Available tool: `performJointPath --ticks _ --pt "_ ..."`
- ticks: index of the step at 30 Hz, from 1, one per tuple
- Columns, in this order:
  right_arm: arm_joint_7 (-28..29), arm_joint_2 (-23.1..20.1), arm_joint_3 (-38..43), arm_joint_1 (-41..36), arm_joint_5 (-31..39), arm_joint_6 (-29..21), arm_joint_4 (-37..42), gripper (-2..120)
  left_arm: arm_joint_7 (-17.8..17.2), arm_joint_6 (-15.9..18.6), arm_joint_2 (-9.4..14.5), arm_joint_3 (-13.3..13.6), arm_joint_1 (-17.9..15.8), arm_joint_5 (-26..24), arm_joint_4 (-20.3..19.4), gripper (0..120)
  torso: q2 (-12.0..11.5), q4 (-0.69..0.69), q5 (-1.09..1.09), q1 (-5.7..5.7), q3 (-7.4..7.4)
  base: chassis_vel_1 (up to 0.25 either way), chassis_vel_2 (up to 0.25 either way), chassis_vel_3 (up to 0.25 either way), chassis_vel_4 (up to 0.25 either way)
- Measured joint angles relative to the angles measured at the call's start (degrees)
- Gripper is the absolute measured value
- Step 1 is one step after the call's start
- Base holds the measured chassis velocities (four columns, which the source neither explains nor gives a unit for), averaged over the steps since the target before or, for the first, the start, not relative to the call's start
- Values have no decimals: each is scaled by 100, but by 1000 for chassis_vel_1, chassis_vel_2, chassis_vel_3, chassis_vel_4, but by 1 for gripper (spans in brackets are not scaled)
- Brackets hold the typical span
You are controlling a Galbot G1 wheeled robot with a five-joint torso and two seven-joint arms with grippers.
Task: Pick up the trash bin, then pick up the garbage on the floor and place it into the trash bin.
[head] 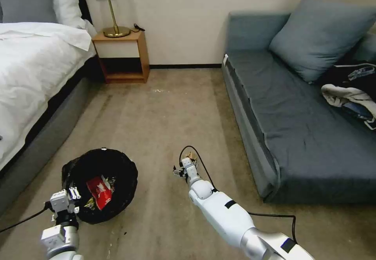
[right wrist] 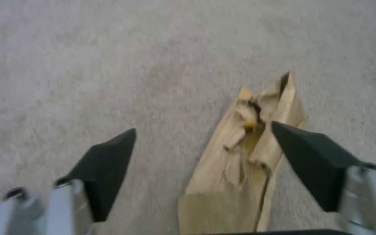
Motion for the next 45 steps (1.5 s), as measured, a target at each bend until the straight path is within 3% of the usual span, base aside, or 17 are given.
performJointPath --ticks 22,28,33,38,42,45 --pt "-241 -353 42 -241 -525 98 112 0 -1 -2 -80 54 122 20 -174 6 0 -1 1 -1 0 0 0 0 0" --pt "-266 -511 1 -372 -414 245 533 0 -4 -1 -90 51 136 20 -186 6 0 0 0 0 0 0 0 0 0" --pt "-287 -874 -73 -651 -106 819 1619 0 -5 3 -95 79 156 12 -206 6 0 -1 0 0 -1 0 0 0 0" --pt "-363 -1338 -333 -1086 490 1357 3253 0 -12 137 -158 155 183 -110 -309 6 0 -1 0 -1 -1 0 0 0 0" --pt "-520 -1428 -488 -1251 564 1647 3830 0 -26 229 -192 194 189 -116 -386 6 0 -1 0 -1 -1 0 0 0 0" --pt "-785 -1423 -776 -1412 557 2030 4277 0 -65 497 -199 237 260 -406 -609 6 0 0 0 -1 -1 0 0 0 0"
